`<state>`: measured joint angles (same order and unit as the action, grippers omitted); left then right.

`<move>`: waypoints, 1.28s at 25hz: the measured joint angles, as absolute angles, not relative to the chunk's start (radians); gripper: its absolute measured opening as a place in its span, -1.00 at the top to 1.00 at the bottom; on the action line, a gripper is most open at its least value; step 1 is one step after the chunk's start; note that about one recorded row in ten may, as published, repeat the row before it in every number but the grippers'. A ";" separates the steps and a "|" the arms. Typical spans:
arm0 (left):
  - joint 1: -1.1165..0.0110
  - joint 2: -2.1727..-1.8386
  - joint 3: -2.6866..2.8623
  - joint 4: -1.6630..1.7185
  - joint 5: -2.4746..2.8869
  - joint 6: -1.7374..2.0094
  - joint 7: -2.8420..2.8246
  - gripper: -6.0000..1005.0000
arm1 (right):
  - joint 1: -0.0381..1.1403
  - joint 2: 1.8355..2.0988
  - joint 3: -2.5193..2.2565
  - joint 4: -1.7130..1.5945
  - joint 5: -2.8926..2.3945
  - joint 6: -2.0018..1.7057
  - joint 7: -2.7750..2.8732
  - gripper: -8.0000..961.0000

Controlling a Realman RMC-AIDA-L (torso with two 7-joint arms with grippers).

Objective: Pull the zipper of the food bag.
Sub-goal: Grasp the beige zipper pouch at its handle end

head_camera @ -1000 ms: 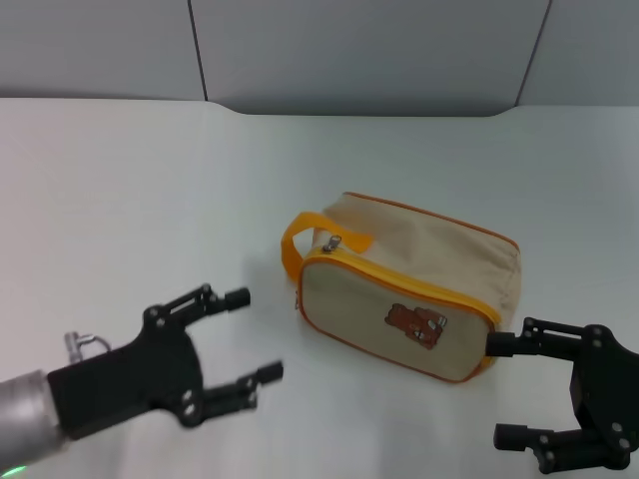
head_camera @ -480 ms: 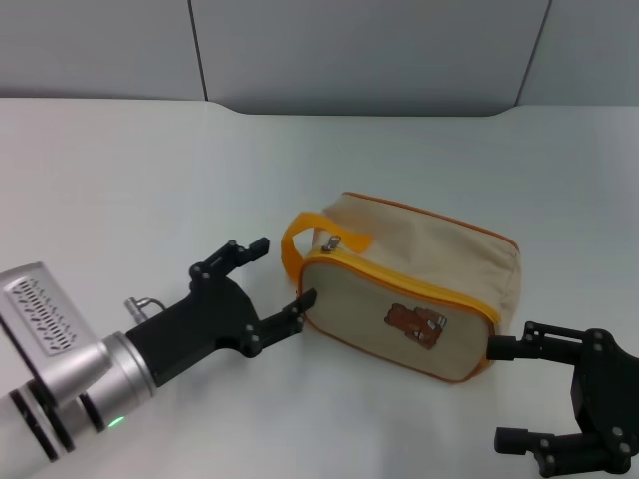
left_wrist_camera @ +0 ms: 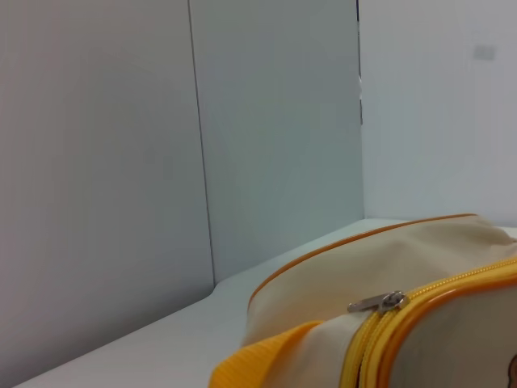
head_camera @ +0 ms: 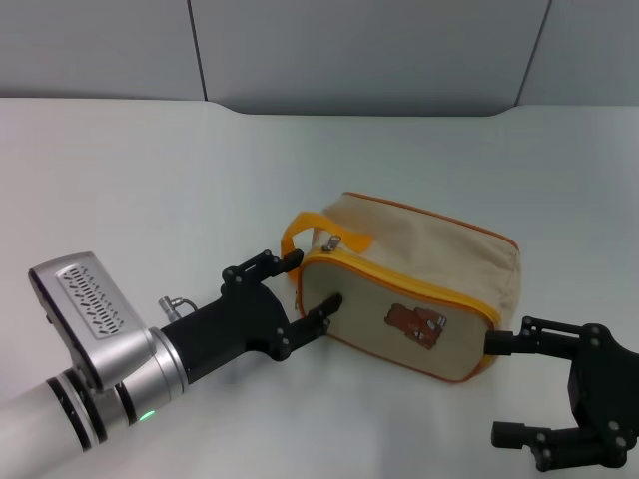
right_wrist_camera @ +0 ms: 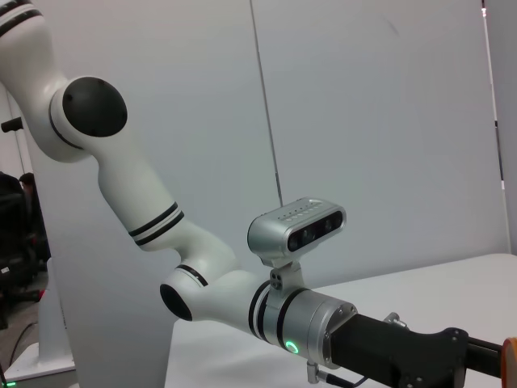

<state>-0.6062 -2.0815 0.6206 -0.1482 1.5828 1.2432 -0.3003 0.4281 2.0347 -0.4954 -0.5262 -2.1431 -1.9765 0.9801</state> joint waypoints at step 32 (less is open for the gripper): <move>-0.562 -2.082 0.603 -0.118 1.608 1.417 -0.144 0.82 | 0.336 2.072 -0.291 -0.435 -1.804 -1.934 0.779 -0.76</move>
